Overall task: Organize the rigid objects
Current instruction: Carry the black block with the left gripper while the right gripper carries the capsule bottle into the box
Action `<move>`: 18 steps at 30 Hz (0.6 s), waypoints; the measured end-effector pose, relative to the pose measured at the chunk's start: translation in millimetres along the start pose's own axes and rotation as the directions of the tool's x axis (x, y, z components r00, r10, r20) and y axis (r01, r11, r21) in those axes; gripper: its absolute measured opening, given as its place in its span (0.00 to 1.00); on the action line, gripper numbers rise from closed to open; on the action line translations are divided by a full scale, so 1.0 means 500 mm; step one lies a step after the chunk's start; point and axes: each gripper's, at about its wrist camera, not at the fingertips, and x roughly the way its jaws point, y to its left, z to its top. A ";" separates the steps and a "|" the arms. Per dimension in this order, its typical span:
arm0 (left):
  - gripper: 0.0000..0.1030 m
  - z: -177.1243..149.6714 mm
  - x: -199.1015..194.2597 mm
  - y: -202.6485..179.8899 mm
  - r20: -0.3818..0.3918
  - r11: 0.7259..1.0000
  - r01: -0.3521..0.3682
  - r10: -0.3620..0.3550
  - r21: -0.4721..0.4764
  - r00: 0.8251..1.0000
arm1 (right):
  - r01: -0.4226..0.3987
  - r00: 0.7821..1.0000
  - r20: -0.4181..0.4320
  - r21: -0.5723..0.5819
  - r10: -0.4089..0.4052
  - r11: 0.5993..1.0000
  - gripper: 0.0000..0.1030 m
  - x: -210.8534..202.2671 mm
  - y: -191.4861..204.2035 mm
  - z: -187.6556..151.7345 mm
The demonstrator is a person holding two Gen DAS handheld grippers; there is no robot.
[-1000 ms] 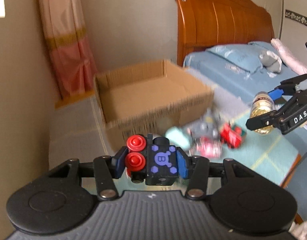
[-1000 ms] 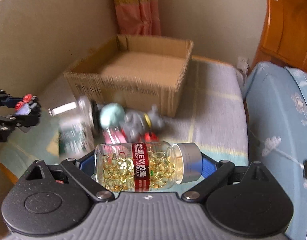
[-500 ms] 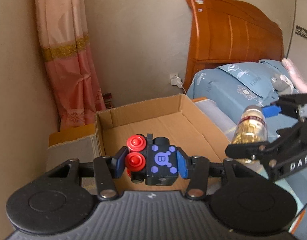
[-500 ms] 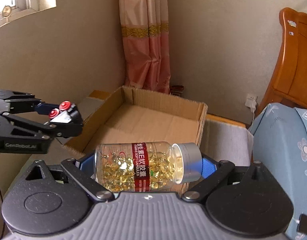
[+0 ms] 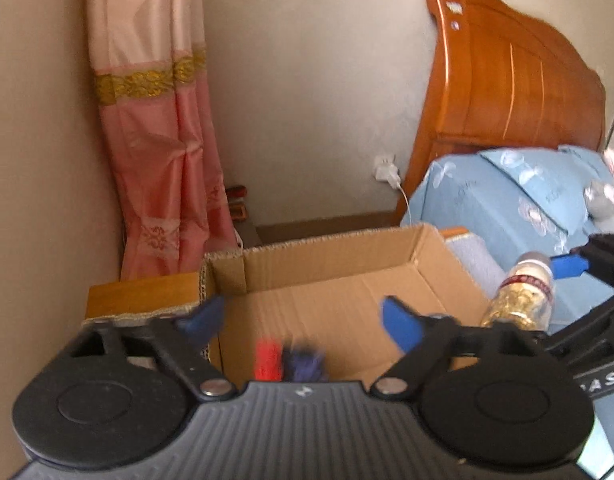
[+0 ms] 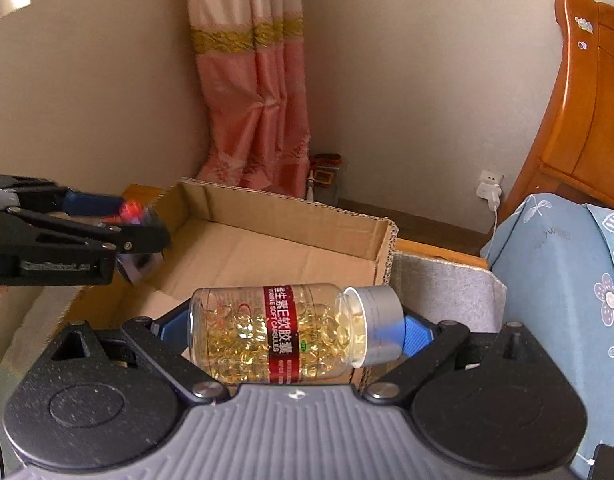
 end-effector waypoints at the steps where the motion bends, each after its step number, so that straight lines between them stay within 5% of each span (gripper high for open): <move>1: 0.85 0.000 -0.002 0.002 0.003 1.000 0.001 -0.001 0.003 1.000 | 0.001 1.000 0.000 -0.001 -0.001 1.000 0.97 0.006 -0.001 0.002; 10: 0.94 -0.012 -0.025 0.007 0.039 0.997 -0.064 0.062 0.052 0.997 | 0.006 1.000 -0.015 0.004 -0.006 1.000 0.97 0.076 -0.005 0.029; 18: 0.98 -0.037 -0.062 -0.009 0.102 0.983 -0.145 0.134 0.113 0.986 | -0.001 0.998 0.061 -0.011 0.002 1.000 1.00 0.056 0.008 0.042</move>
